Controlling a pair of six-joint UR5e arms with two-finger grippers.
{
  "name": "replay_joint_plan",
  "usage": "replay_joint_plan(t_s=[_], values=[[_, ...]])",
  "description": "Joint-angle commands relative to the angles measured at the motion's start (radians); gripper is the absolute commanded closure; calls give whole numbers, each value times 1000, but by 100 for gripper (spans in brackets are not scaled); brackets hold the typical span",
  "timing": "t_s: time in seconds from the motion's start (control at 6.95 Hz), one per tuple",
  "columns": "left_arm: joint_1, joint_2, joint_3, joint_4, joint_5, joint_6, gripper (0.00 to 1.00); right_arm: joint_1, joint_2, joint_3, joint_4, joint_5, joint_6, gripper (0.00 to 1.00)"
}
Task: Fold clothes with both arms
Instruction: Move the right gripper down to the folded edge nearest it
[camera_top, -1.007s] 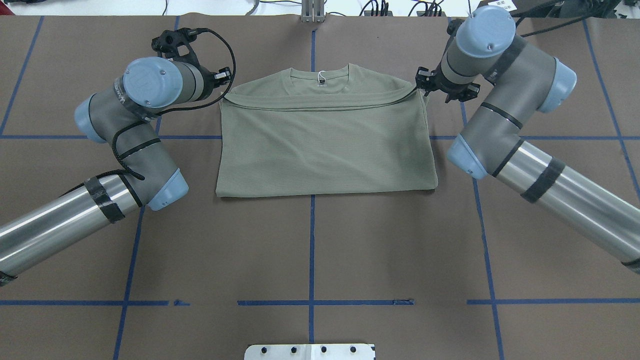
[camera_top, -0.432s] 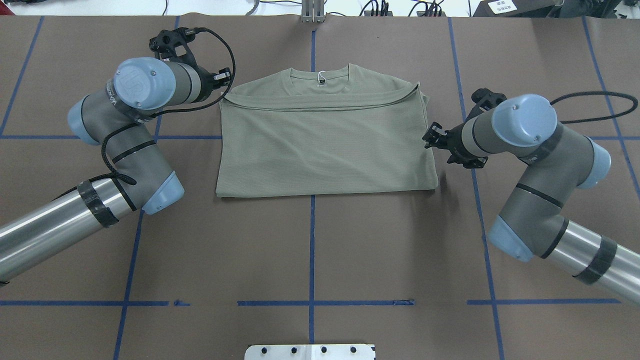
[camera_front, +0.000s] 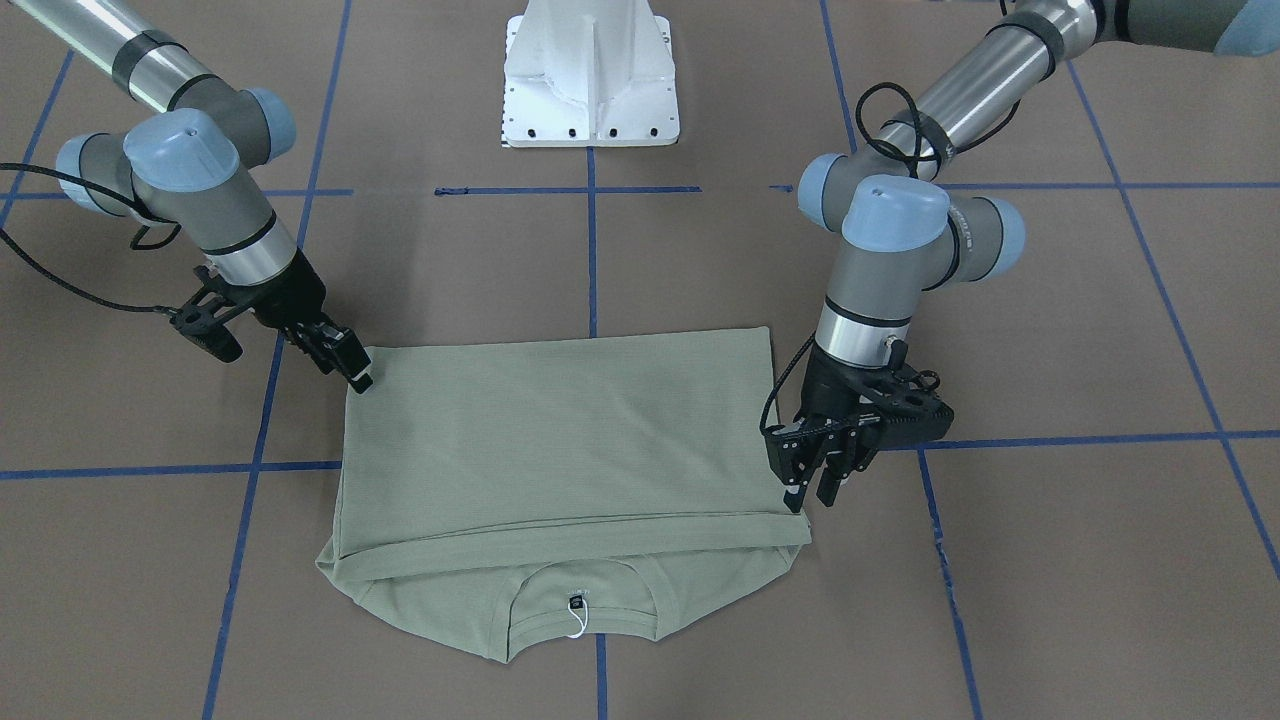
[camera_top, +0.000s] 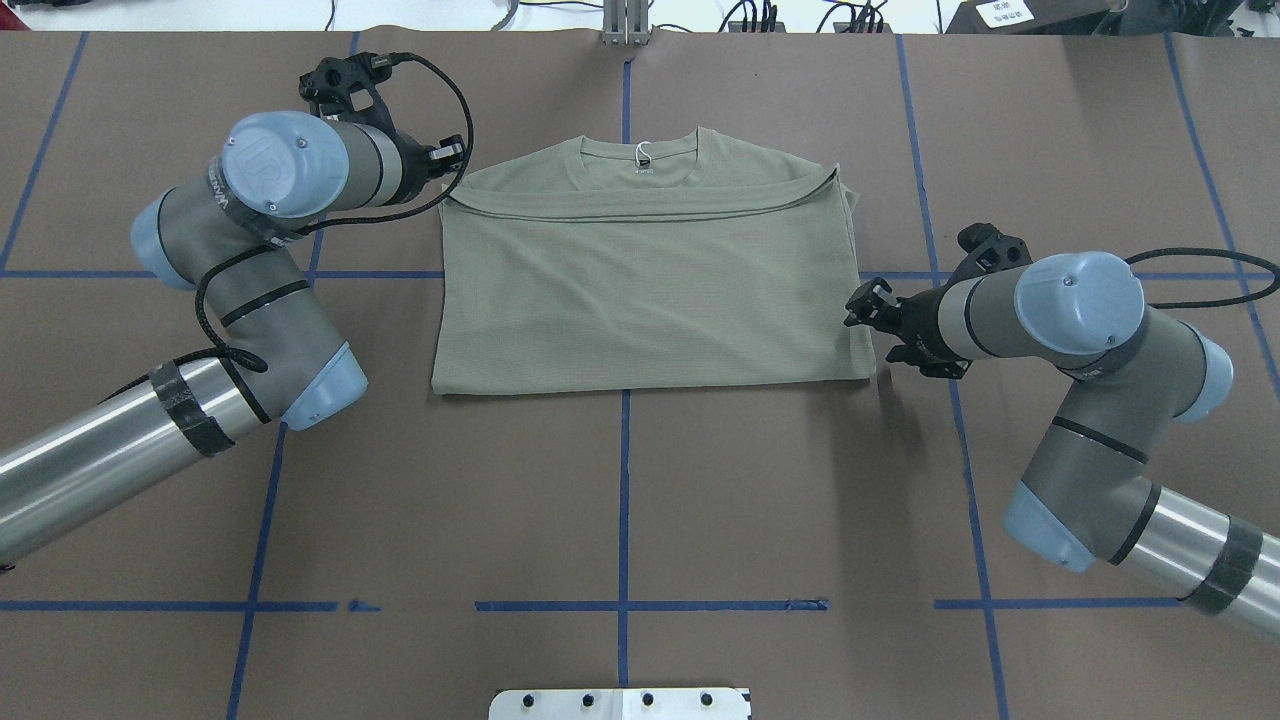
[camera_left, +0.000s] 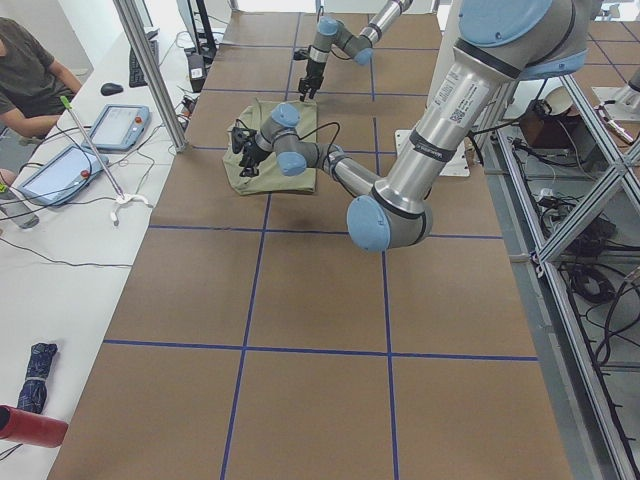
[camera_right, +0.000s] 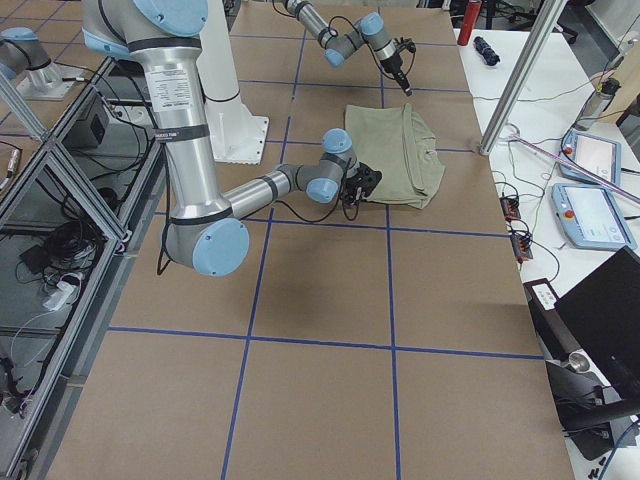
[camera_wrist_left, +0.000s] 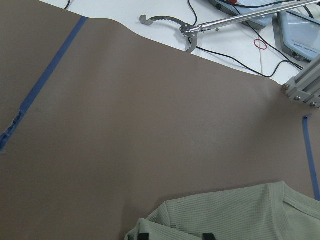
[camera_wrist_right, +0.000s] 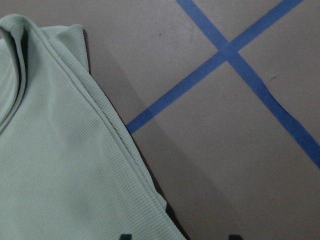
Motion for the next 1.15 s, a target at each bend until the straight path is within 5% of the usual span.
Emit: replay_joint_plan(t_s=[0.0, 0.14, 0.29, 0.43, 0.58, 1.01], values=[[0, 0, -1, 0, 0, -2, 53, -27, -6, 3, 1, -17, 26, 27], [0, 0, -1, 0, -2, -2, 53, -31, -6, 5, 1, -17, 26, 27], [0, 0, -1, 2, 0, -4, 53, -33, -6, 6, 1, -17, 28, 40], [0, 0, -1, 2, -2, -5, 53, -33, -12, 11, 1, -15, 33, 91], [0, 0, -3, 3, -2, -7, 53, -33, -14, 11, 1, -17, 33, 100], [0, -1, -14, 3, -2, -9, 53, -48, -107, 133, 0, -3, 30, 100]])
